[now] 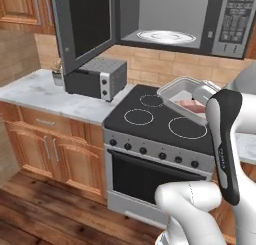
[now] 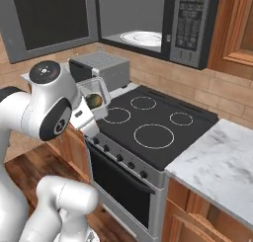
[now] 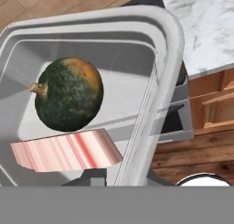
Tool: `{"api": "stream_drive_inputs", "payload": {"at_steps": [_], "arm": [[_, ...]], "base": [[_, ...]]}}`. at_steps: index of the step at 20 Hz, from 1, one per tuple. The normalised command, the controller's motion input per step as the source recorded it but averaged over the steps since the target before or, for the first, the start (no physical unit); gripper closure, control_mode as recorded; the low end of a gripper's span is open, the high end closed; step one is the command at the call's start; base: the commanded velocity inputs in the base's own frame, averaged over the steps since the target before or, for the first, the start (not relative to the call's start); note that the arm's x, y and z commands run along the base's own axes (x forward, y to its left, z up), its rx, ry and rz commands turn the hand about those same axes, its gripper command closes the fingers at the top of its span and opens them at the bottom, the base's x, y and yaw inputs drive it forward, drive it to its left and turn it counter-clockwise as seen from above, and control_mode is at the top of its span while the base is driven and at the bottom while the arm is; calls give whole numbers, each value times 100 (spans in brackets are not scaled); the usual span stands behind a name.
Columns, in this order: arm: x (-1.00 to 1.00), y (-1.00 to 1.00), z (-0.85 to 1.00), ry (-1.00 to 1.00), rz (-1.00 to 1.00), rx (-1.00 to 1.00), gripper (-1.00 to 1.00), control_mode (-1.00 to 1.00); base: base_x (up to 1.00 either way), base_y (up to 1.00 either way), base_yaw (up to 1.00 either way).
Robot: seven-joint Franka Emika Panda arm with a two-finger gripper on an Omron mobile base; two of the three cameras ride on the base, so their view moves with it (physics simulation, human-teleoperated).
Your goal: Place the tupperware containing the steak and squash meal in the microwave. Close the microwave door and press the start button to reheat the meal.
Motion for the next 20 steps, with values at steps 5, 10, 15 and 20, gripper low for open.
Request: {"api": "stream_drive_inputs", "payload": {"at_steps": [5,10,15,20], "arm": [[0,0,0,0,0,0,100,100],[0,0,0,0,0,0,100,100],[0,0,0,0,0,0,100,100],[0,0,0,0,0,0,100,100]], "base": [[54,49,-33],[53,42,-32],[52,20,-28],[50,4,-24]]}}
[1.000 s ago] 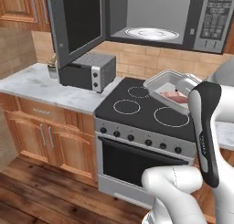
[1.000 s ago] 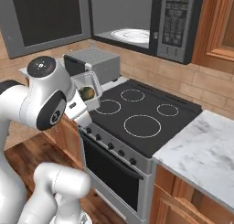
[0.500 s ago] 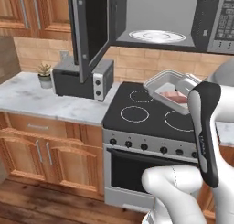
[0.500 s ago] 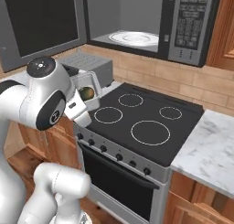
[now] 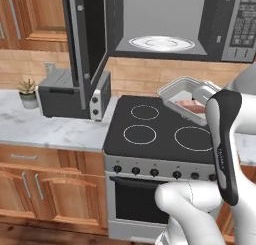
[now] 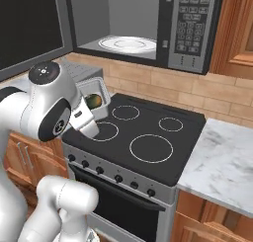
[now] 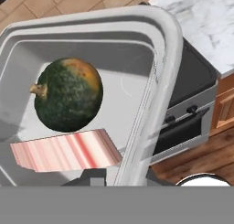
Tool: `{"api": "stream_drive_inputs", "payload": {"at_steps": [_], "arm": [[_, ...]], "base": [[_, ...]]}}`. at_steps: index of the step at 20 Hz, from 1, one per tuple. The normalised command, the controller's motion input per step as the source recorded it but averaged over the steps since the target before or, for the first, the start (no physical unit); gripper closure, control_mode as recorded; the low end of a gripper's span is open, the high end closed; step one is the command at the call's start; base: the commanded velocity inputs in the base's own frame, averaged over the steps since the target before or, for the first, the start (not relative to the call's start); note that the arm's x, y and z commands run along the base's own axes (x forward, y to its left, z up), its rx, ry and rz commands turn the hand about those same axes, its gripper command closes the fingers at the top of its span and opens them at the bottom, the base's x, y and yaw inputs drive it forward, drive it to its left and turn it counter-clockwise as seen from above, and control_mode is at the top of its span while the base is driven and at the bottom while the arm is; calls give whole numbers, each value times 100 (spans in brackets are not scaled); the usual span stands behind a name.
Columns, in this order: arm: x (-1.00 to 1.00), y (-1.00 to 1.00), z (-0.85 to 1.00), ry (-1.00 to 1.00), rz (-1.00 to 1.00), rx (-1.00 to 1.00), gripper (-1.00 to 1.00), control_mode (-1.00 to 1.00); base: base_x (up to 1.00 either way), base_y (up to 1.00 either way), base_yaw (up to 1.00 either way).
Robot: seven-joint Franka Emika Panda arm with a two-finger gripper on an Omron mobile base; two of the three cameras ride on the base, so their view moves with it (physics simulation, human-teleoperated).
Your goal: Place the tupperware containing the steak and squash meal in the microwave. Close the microwave door and press the start button to reheat the meal.
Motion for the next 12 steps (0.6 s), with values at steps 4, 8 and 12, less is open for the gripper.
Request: {"api": "stream_drive_inputs", "payload": {"at_steps": [4,8,12], "arm": [[0,0,0,0,0,0,100,100],[0,0,0,0,0,0,100,100],[0,0,0,0,0,0,100,100]], "base": [[47,6,-22],[38,2,-7],[38,0,1]]}}
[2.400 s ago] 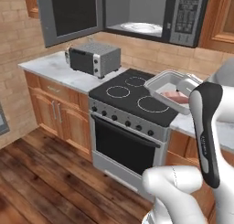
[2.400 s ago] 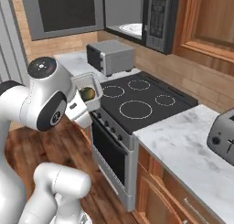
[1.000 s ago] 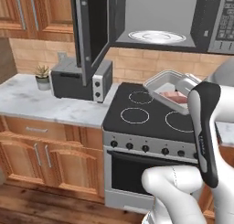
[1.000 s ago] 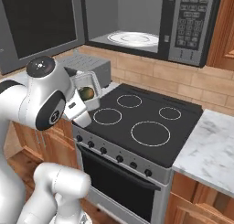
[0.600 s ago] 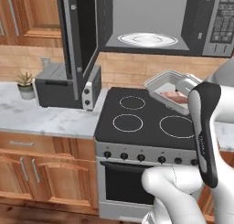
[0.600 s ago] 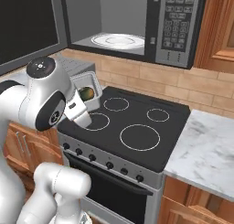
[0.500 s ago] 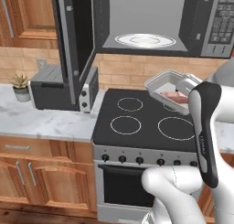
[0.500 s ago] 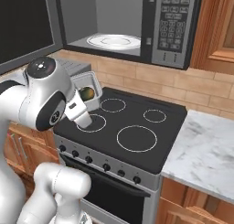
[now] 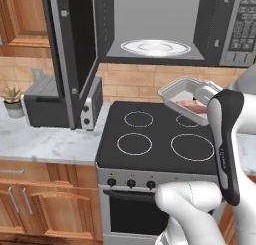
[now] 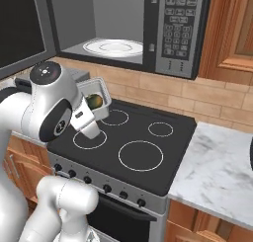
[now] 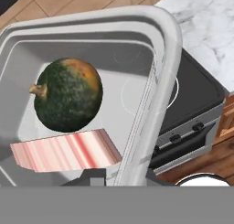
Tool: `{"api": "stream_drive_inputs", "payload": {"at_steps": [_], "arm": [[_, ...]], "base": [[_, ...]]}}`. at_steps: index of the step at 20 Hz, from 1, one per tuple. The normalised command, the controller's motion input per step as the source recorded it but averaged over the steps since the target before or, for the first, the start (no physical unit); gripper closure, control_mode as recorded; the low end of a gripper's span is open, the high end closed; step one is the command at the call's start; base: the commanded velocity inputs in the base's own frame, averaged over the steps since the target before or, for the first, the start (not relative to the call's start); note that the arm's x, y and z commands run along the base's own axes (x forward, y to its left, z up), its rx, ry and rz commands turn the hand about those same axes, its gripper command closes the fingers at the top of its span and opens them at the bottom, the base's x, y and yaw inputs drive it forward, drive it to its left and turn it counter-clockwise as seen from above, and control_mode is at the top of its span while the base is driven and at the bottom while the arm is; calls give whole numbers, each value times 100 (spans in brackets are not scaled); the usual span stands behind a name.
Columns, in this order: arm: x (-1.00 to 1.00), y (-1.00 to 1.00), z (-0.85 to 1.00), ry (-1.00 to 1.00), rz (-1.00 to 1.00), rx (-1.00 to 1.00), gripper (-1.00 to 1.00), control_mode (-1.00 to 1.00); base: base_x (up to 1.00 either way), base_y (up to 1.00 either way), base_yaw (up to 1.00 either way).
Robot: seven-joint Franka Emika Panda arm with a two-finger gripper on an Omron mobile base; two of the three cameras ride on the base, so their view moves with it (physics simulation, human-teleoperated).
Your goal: Place the tupperware containing the steak and squash meal in the microwave. Close the microwave door and press the start button to reheat the meal.
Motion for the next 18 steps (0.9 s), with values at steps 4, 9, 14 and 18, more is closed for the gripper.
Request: {"api": "stream_drive_inputs", "payload": {"at_steps": [4,9,14,18], "arm": [[0,0,0,0,0,0,100,100],[0,0,0,0,0,0,100,100],[0,0,0,0,0,0,100,100],[0,0,0,0,0,0,100,100]], "base": [[48,0,9],[53,0,14],[44,0,16],[28,10,18]]}}
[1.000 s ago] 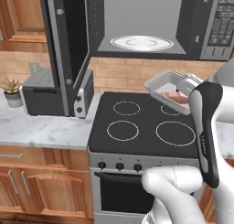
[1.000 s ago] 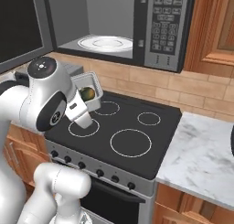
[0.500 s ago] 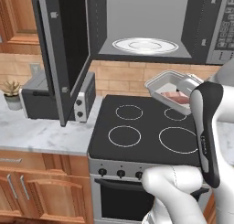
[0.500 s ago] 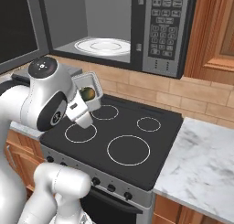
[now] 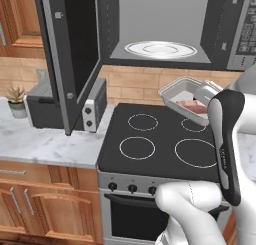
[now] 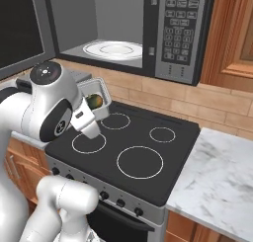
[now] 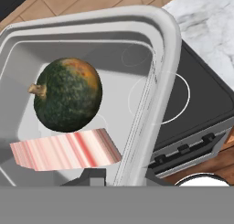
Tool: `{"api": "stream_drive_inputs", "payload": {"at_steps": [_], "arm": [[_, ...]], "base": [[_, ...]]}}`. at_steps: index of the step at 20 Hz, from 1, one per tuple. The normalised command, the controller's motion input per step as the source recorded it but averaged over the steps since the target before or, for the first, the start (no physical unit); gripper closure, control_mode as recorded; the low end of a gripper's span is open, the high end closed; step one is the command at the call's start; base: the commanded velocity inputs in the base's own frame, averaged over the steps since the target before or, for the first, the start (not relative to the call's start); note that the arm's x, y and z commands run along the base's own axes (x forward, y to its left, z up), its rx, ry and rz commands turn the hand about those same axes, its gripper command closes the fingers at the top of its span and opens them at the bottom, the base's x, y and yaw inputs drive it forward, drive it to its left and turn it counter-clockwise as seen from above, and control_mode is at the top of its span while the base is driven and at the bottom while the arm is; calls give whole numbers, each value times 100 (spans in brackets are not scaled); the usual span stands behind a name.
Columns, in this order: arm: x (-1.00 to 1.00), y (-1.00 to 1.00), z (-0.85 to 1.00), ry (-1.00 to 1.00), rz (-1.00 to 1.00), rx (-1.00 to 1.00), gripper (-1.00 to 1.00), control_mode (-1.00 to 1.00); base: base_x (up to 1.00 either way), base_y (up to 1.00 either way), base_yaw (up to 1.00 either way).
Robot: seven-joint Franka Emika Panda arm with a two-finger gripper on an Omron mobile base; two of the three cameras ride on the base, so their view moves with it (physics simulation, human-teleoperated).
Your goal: Place the tupperware containing the steak and squash meal in the microwave. Close the microwave door and press the start button to reheat the meal.
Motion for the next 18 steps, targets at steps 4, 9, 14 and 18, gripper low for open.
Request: {"api": "stream_drive_inputs", "payload": {"at_steps": [4,9,14,18], "arm": [[0,0,0,0,0,0,100,100],[9,0,0,0,0,0,100,-100],[16,4,0,0,0,0,100,-100],[4,0,0,0,0,1,100,-100]], "base": [[23,16,12],[0,0,0],[0,0,0],[0,0,0]]}}
